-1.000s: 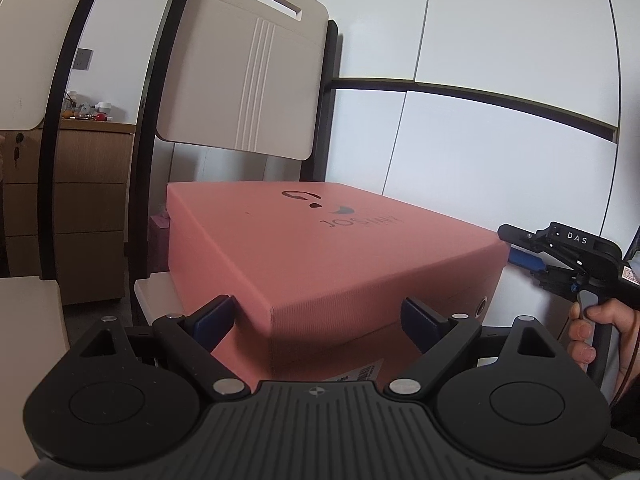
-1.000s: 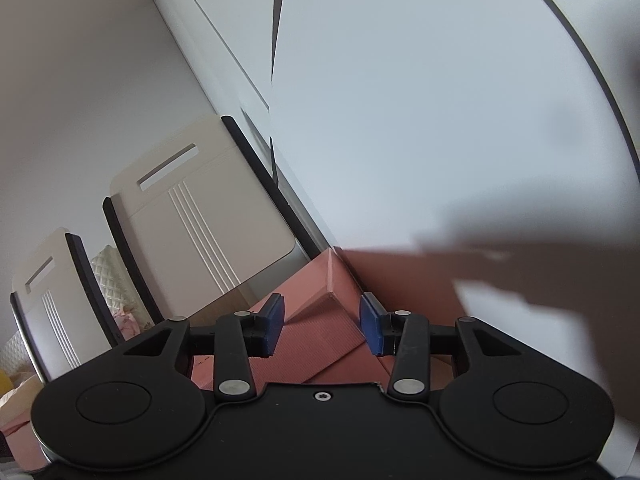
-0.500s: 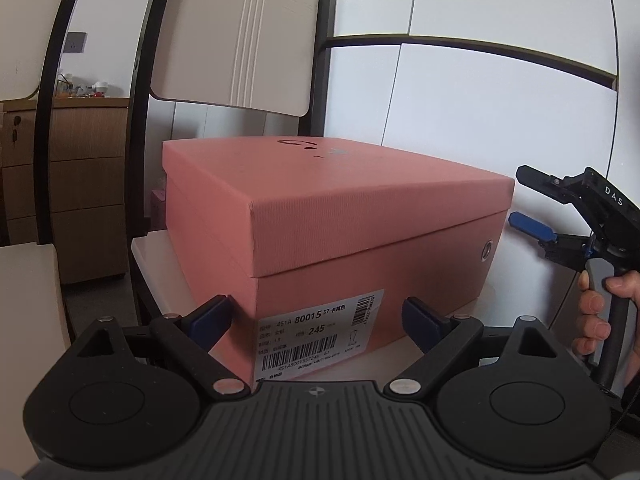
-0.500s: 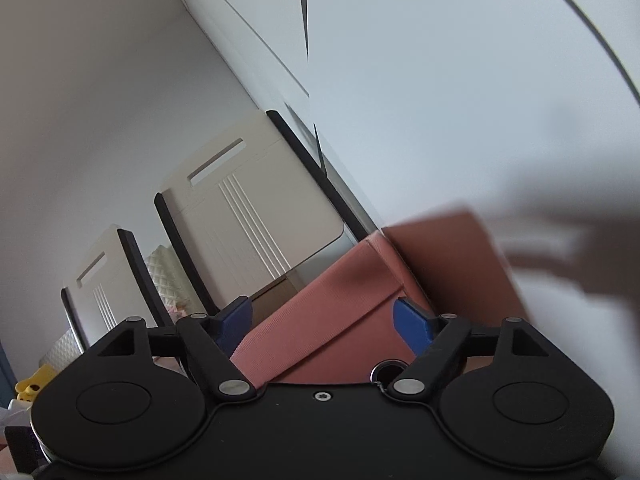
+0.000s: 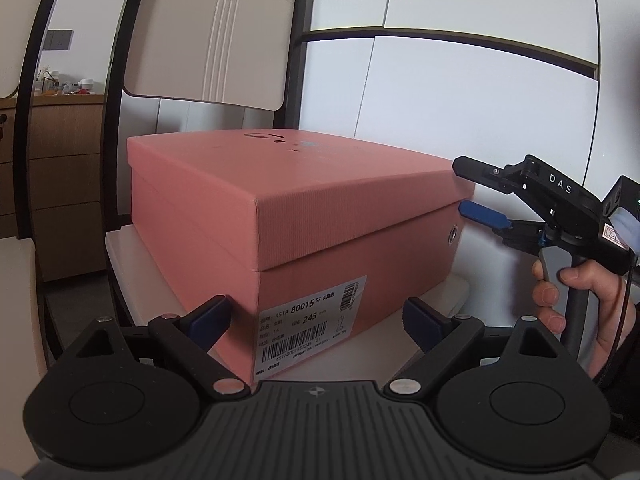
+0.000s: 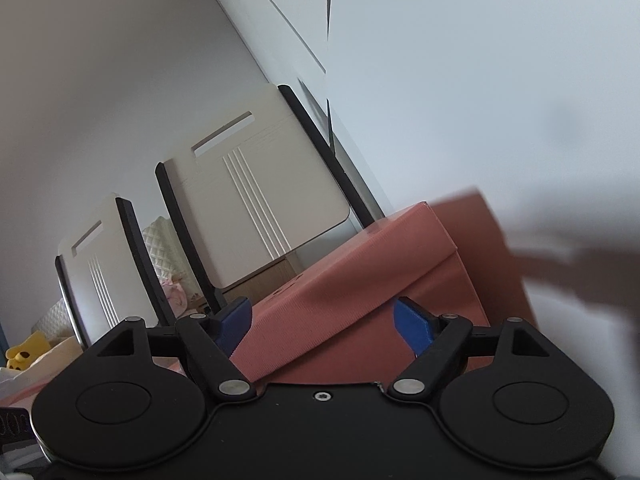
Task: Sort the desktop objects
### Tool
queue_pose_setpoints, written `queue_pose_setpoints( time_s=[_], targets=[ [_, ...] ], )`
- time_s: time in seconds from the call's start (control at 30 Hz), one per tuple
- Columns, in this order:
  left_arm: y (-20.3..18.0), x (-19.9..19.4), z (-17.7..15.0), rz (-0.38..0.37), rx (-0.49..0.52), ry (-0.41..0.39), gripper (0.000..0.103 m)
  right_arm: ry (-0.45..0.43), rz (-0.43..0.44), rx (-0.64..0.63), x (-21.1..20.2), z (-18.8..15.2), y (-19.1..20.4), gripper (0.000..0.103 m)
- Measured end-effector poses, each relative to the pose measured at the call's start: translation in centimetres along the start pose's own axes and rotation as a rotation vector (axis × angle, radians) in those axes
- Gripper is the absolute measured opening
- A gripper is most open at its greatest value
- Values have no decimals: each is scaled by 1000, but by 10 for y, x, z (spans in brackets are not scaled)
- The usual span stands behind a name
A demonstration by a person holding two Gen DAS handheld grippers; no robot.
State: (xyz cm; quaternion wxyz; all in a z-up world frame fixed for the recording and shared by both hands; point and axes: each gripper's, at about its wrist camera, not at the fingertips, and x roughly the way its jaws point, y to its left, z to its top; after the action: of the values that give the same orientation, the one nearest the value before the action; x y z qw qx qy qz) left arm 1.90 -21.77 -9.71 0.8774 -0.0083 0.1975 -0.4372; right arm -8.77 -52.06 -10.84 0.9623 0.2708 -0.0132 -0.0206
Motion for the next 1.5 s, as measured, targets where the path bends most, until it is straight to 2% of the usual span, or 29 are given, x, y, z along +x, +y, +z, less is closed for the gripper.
queue_pose_setpoints(
  time_s=[0.13, 0.27, 0.43, 0.73, 0.93, 1.03, 1.27, 1.5],
  targets=[
    [4, -11, 5, 33, -33, -7, 95, 32, -21, -72, -5, 0, 18, 80],
    [5, -30, 10, 56, -39, -20, 95, 55, -7, -122, -9, 2, 42, 80],
    [8, -63, 16, 100, -33, -44, 95, 67, 50, -152, -12, 2, 78, 81],
    [17, -127, 29, 240, -44, -90, 99, 83, 160, -195, -25, -2, 137, 88],
    [10, -164, 41, 293, -35, -125, 103, 118, 242, -202, -38, -2, 172, 89],
    [6, -182, 47, 316, -31, -147, 103, 118, 263, -215, -43, 1, 188, 94],
    [0, -220, 57, 399, -28, -179, 103, 133, 250, -253, -55, 6, 235, 103],
    [8, -256, 59, 502, -51, -211, 103, 171, 247, -294, -65, -4, 281, 103]
  ],
)
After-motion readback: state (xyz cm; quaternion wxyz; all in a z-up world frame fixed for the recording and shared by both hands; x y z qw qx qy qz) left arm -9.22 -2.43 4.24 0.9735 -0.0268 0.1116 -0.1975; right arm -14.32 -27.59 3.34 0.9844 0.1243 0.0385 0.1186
